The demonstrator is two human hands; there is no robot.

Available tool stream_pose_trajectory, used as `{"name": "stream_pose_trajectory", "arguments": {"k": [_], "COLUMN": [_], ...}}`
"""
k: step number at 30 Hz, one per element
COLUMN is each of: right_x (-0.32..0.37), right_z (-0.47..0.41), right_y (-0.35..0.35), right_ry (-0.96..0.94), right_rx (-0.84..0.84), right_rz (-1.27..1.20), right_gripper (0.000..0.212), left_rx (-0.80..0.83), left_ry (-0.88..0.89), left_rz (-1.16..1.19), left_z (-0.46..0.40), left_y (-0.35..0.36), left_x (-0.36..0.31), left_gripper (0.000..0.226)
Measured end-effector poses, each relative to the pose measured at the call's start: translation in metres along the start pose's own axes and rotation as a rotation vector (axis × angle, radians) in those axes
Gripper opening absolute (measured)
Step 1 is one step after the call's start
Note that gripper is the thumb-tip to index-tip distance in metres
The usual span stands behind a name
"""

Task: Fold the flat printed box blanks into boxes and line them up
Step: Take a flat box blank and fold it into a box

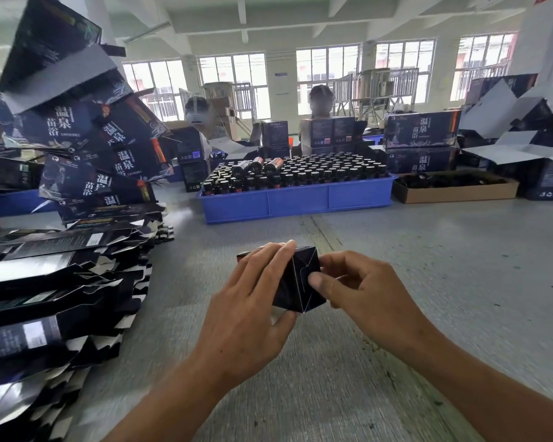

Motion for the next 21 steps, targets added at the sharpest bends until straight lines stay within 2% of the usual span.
{"name": "stream_pose_trajectory", "arguments": {"k": [3, 7, 10, 16, 18, 21], "right_x": [-0.002, -0.002, 0.002, 0.0, 0.0, -0.003], "right_z": [0.0, 0.0, 0.001, 0.0, 0.001, 0.004], "right_y": [0.002, -0.003, -0.004, -0.001, 0.0, 0.009], "right_ry": [0.014, 0.002, -0.018, 0.005, 0.012, 0.039], "right_rx": [0.021, -0.038, -0.06, 0.001, 0.014, 0.089], "right_rz": [-0.049, 0.016, 0.076, 0.087, 0.069, 0.04], "right_gripper": [0.014, 0.009, 0.014, 0.011, 0.027, 0.068], "left_rx": [0.003, 0.014, 0.005, 0.016, 0.017, 0.055], "left_ry": [0.013, 0.045, 0.05, 0.037, 0.023, 0.082], "left_rz": [0.004, -0.011, -0.009, -0.005, 0.029, 0.031], "left_z": [0.0, 0.0, 0.0, 0.001, 0.0, 0.001], "left_y": [0.001, 0.002, 0.003, 0.004, 0.004, 0.011], "left_x": [-0.001, -0.006, -0.006, -0.003, -0.001, -0.006], "left_gripper": [0.088, 0.08, 0.08, 0.084, 0.083, 0.086]}}
Point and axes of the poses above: each hand's wrist, its own z-axis away from the middle knuckle, its own y-axis out of the palm, x = y × z, the point moved 8 cm from there along -z, towards the middle knuckle, and after that the axes turned 1 degree about -y, right-handed, at the moved point
